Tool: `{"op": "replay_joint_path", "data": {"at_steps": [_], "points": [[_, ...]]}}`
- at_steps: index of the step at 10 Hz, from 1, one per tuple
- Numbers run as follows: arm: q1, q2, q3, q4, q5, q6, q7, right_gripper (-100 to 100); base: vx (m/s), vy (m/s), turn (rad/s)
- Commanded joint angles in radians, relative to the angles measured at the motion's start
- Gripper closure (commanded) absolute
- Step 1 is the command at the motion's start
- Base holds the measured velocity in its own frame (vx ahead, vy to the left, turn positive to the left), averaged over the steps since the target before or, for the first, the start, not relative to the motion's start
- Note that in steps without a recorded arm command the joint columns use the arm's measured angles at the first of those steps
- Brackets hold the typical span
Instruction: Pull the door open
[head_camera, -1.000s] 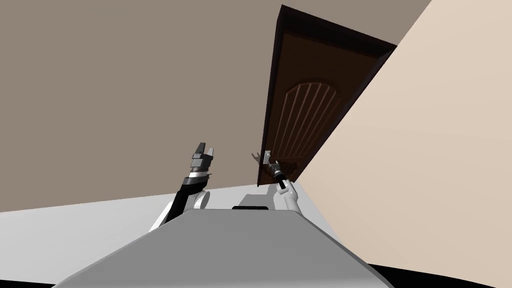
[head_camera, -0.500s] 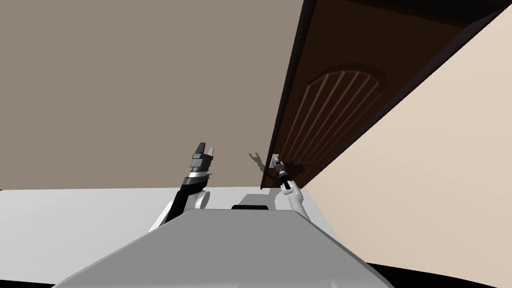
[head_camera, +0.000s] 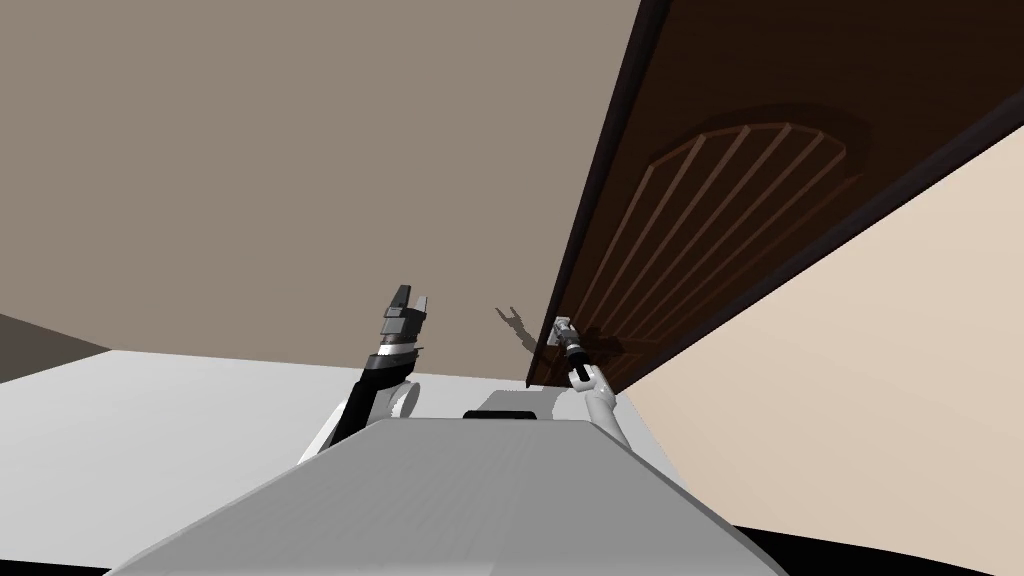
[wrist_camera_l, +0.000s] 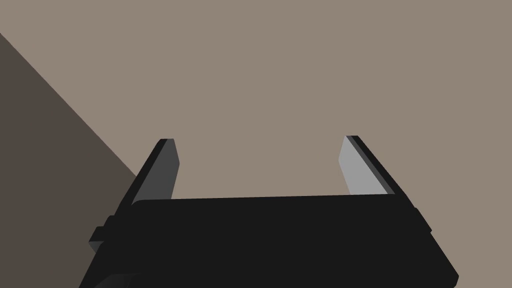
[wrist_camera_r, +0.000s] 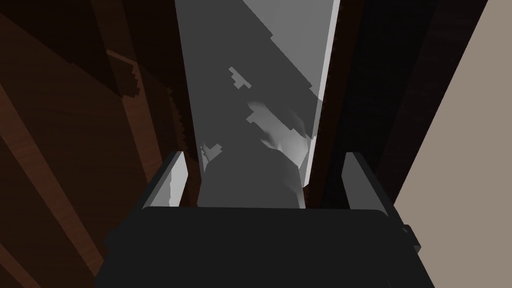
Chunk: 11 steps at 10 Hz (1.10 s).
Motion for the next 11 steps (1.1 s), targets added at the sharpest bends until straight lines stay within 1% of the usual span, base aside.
{"op": "replay_joint_path", "data": {"at_steps": [1,6,7,8,11], "points": [[-0.004,0.001,-0.001,0.003,0.000,0.000,0.004,100,-0.011,0.003,-0.001],[-0.004,0.001,-0.001,0.003,0.000,0.000,0.004,100,-0.003,-0.002,0.001],[-0.007,-0.004,0.000,0.007,-0.023,0.000,-0.034,100,-0.021,-0.016,0.065],[-0.008,-0.005,0.002,0.010,-0.035,0.000,-0.054,100,-0.049,-0.030,0.088],[-0.014,-0.011,0.009,0.020,-0.086,-0.002,-0.138,100,-0.063,-0.037,0.080]]}}
